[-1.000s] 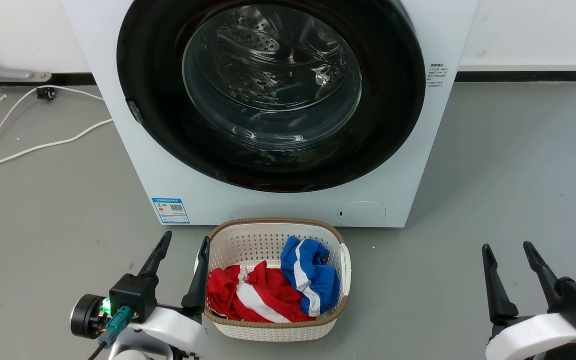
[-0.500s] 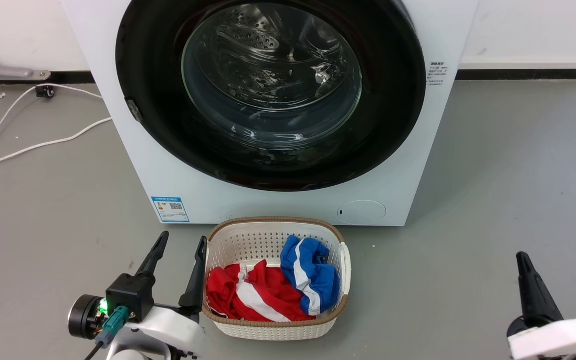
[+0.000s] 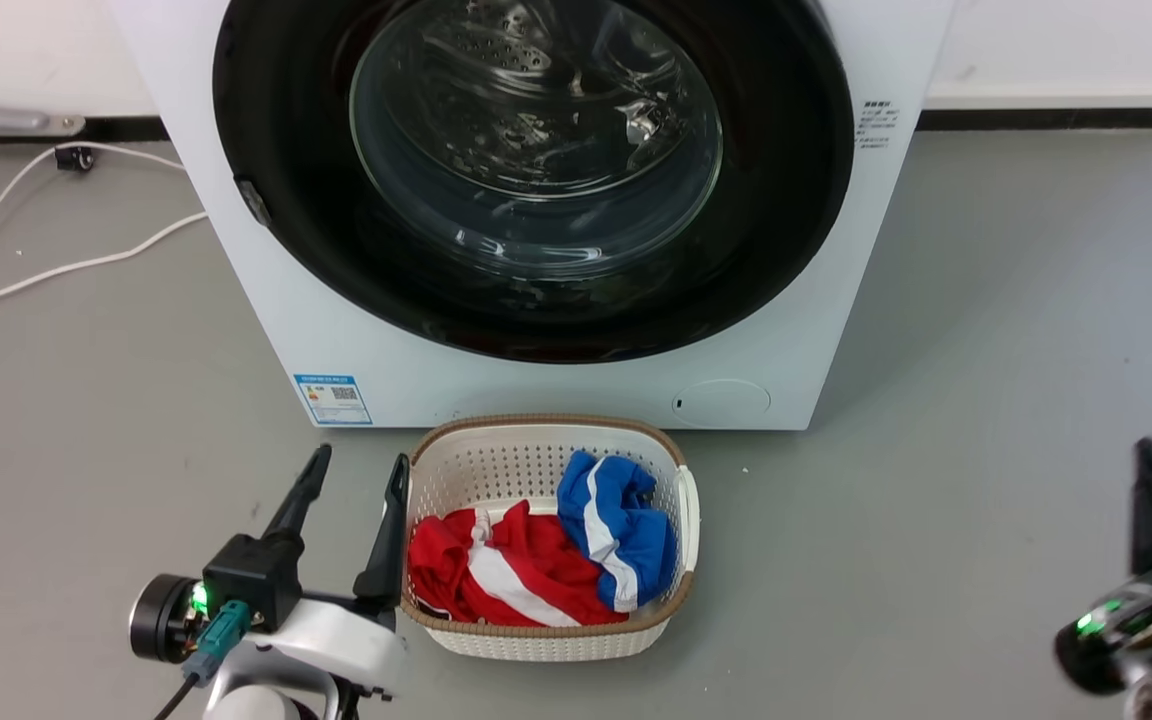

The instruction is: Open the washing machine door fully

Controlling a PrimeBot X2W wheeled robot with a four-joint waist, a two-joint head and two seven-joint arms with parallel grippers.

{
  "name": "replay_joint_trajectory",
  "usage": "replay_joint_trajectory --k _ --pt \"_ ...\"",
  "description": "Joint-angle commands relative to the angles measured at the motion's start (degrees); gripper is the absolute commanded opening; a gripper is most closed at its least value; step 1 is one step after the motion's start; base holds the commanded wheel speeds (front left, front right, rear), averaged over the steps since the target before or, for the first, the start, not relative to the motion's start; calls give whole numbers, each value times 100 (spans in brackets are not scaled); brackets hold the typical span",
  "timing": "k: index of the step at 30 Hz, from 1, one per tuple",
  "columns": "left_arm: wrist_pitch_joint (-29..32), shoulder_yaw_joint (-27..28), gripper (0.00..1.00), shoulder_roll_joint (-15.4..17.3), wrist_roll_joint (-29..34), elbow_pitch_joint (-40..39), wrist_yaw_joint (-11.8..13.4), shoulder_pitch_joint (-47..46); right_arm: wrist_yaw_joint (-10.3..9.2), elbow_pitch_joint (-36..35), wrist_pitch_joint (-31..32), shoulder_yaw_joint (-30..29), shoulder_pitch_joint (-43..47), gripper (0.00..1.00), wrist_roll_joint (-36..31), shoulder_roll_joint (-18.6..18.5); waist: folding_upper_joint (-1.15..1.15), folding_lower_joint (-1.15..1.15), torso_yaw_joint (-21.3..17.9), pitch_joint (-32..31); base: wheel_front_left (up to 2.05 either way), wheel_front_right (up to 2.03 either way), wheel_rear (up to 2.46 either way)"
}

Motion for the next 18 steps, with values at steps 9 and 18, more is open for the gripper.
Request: replay_joint_trajectory --k 9,18 --pt "-15 -40 100 -56 79 -172 -33 -348 0 1543 256 140 -1703 0 757 -1317 0 0 138 510 0 0 0" --pt "-14 -197 100 -65 104 -477 -96 -769 0 2837 1224 1432 -3706 0 762 -2445 0 0 434 1254 0 0 0"
